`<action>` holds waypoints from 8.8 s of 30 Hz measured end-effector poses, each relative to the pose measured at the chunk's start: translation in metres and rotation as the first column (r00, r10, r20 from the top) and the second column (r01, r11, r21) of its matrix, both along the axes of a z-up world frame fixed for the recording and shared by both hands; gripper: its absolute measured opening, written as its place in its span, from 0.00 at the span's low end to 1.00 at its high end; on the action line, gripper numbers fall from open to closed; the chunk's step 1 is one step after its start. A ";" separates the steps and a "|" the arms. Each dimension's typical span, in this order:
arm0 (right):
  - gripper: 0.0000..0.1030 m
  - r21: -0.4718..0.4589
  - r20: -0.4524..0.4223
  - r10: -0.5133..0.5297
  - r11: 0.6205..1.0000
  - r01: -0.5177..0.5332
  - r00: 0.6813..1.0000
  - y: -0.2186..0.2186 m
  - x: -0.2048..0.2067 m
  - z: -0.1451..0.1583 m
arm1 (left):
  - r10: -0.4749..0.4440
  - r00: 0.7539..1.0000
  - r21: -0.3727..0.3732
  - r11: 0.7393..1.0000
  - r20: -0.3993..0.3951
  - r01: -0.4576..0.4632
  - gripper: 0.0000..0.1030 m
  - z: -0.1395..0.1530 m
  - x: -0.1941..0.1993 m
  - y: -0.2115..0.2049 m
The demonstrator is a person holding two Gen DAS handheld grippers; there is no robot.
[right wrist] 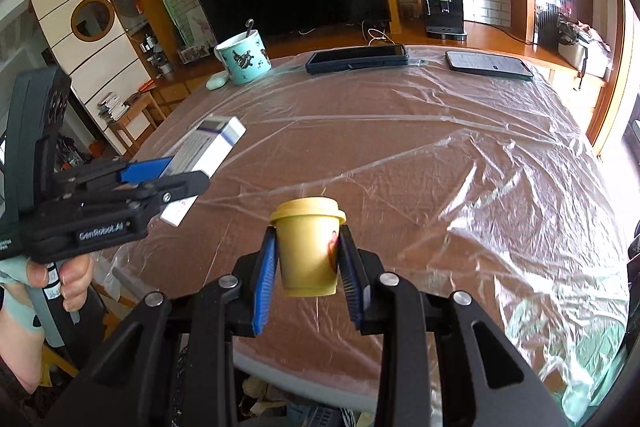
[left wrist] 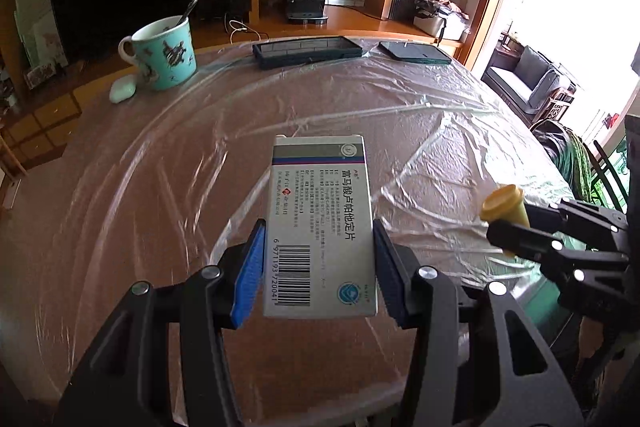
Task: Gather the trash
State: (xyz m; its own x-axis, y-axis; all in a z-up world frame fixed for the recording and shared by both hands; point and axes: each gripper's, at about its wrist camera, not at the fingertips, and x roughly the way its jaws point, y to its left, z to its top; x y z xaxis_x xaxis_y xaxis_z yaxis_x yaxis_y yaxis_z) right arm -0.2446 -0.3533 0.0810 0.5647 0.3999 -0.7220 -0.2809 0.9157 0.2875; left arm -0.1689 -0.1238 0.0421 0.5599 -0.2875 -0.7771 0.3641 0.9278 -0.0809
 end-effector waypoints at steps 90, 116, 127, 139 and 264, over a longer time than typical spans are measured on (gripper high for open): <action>0.30 -0.051 -0.330 0.096 0.991 -0.120 0.939 0.024 -0.126 -0.134 | -0.183 0.945 0.169 0.957 -0.272 0.235 0.50 -0.156 -0.154 -0.008; 0.96 -0.067 0.172 -0.091 0.992 0.103 0.981 -0.045 -0.059 0.035 | 0.023 0.977 -0.074 0.997 0.212 -0.008 0.98 0.034 -0.089 0.050; 0.96 -0.181 0.108 -0.286 0.936 0.302 0.952 -0.110 0.123 0.001 | 0.283 0.956 -0.093 0.957 0.074 -0.276 0.98 -0.009 0.098 0.085; 0.96 -0.222 0.051 -0.300 0.927 0.303 0.953 -0.113 0.171 -0.030 | 0.332 0.940 0.032 0.942 0.073 -0.335 0.98 -0.036 0.145 0.081; 0.97 -0.294 -0.039 -0.323 0.908 0.298 0.946 -0.106 0.180 -0.048 | 0.333 0.942 0.093 0.939 -0.024 -0.330 0.99 -0.054 0.165 0.080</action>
